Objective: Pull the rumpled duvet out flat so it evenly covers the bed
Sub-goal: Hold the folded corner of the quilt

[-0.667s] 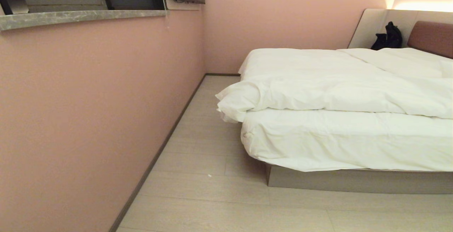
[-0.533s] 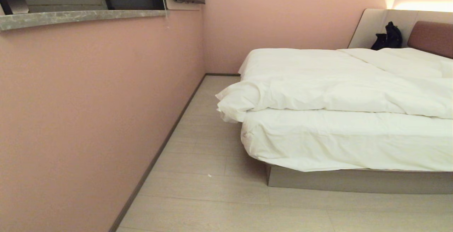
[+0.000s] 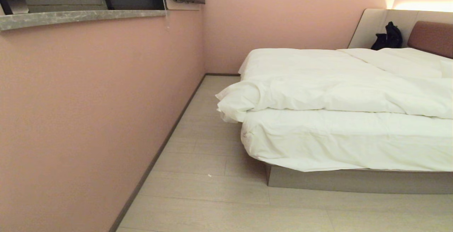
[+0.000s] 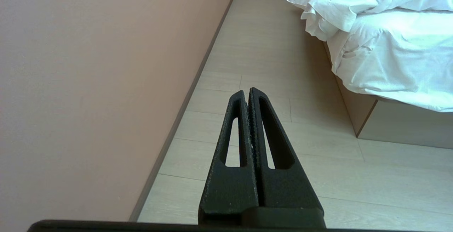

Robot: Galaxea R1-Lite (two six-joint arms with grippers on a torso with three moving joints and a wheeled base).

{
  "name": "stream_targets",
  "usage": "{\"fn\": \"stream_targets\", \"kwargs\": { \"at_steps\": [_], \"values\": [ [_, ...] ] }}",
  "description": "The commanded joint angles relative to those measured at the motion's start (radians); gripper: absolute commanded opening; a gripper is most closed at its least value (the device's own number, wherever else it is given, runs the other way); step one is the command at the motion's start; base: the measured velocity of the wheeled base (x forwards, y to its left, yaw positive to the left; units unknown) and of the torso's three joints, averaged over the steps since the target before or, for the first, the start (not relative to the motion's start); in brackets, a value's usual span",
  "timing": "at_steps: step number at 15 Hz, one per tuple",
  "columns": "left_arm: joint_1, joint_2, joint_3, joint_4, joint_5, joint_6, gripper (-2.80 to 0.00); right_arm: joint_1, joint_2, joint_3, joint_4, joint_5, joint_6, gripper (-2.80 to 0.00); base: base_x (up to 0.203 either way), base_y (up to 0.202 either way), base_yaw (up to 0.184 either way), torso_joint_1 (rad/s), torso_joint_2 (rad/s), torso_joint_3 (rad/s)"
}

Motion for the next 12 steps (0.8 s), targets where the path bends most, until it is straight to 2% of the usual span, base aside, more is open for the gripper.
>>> {"fn": "stream_targets", "kwargs": {
  "at_steps": [1, 12],
  "values": [
    [0.0, 0.0, 0.0, 0.0, 0.001, -0.001, -2.8, 0.0, 0.0, 0.0, -0.001, 0.0, 0.0, -2.8, 0.0, 0.0, 0.0, 0.0, 0.0, 0.0],
    [0.0, 0.0, 0.0, -0.002, 0.005, -0.012, -2.8, 0.0, 0.0, 0.0, -0.001, 0.0, 0.0, -2.8, 0.0, 0.0, 0.0, 0.0, 0.0, 0.0]
  ]
}}
